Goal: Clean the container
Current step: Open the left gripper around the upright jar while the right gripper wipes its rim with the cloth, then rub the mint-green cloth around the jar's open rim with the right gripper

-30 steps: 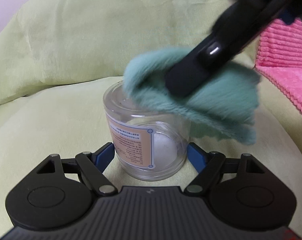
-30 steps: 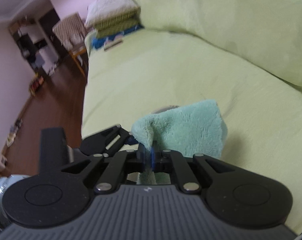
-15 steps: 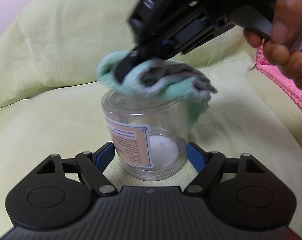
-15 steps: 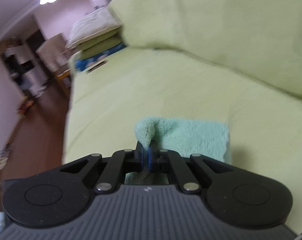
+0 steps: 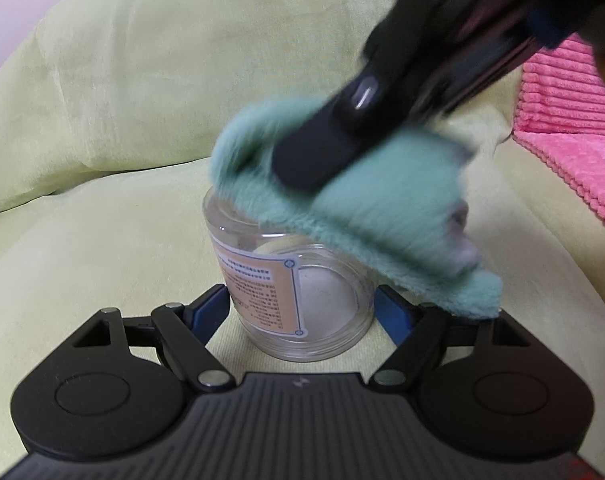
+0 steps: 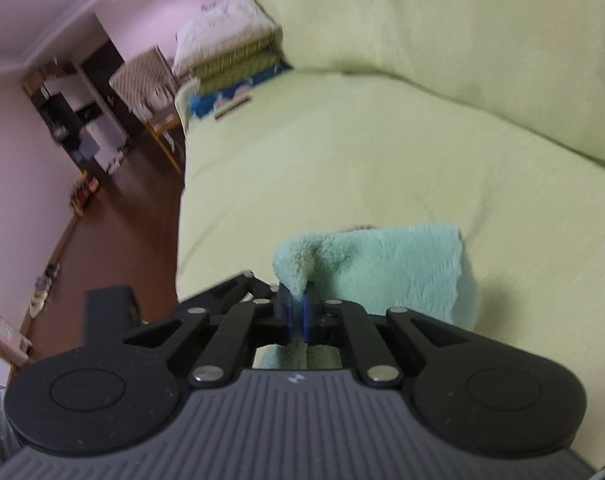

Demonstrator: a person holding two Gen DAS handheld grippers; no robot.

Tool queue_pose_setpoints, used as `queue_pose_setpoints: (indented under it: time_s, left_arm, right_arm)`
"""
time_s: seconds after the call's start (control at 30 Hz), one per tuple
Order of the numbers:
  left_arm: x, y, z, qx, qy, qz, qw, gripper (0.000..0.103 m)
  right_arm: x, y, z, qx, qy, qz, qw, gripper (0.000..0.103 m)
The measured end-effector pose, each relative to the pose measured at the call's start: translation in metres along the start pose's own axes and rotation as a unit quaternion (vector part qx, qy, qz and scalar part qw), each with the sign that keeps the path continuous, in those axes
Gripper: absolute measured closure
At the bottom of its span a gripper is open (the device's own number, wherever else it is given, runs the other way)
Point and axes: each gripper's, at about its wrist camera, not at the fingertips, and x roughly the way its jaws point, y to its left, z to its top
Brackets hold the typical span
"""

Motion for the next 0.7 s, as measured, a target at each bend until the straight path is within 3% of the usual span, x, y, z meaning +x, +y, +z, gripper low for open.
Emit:
queue_pose_setpoints:
  time_s: [0.2,0.57,0.7]
  left_arm:
    - [0.028,0.007,-0.001,0.008,0.002,0.006,0.9999,0.023]
    - [0.077,0.032,0.003,0.003,-0.002,0.004,1.0,0.024]
    - [0.094,0.046,0.004,-0.005,0.002,0.0,1.0,0.024]
  right_arm:
    - [0.02,-0.012,0.008,0.023,-0.006,0.025,0.999,0.102]
    - [0.036,-0.013,0.022,0.005,-0.05,-0.055,0.997,0.103]
    - [0.042,-0.016,0.023,0.021,-0.055,-0.048,0.997,0.103]
